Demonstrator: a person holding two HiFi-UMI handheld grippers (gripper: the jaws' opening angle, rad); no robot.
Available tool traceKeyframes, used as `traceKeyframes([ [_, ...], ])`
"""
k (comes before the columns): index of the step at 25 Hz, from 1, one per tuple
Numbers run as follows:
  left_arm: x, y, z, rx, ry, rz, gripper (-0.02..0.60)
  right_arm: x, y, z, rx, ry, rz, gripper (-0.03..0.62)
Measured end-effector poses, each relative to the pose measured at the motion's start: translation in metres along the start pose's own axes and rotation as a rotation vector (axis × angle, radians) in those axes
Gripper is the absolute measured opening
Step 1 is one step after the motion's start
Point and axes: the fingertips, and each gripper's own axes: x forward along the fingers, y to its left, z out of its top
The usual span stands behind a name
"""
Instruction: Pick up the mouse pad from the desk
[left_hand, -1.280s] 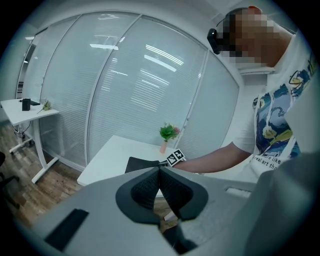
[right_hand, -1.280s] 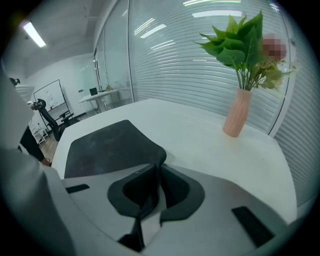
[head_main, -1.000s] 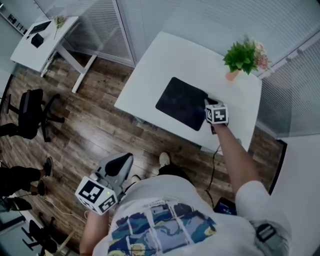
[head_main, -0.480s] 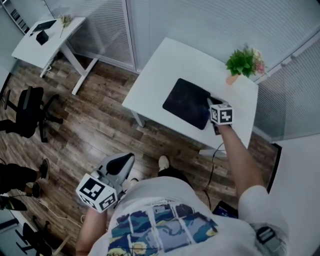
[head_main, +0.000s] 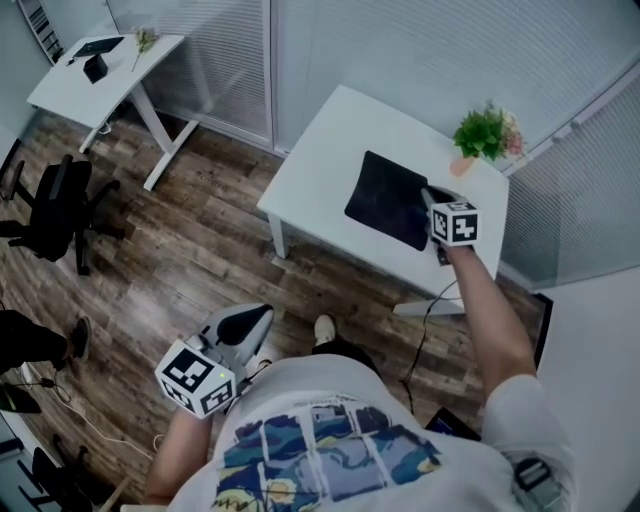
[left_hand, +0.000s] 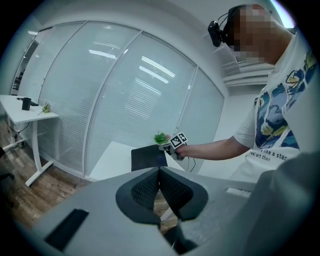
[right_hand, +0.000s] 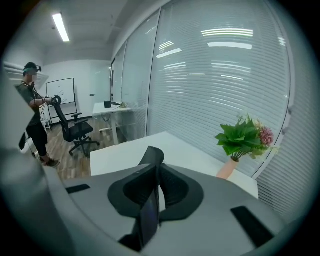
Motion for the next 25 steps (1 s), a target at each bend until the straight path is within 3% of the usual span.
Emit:
traceKeyframes([
  [11,-0.043,-0.008,-0.022,-0.004,-0.016,-0.021,0.003,-0.063,0.026,0.055,-0.06,-0.071,-0.005,0.026],
  [18,-0.07,-0.01,-0.034,-0.008,-0.02,-0.033,0.003,-0.106,0.049,0.084,-0.044,-0.112,0.006,0.026],
  [25,-0.092,-0.014,-0.046,-0.006,-0.025,-0.044,0.003,-0.157,0.088,0.117,-0.072,-0.162,0.042,0.026],
])
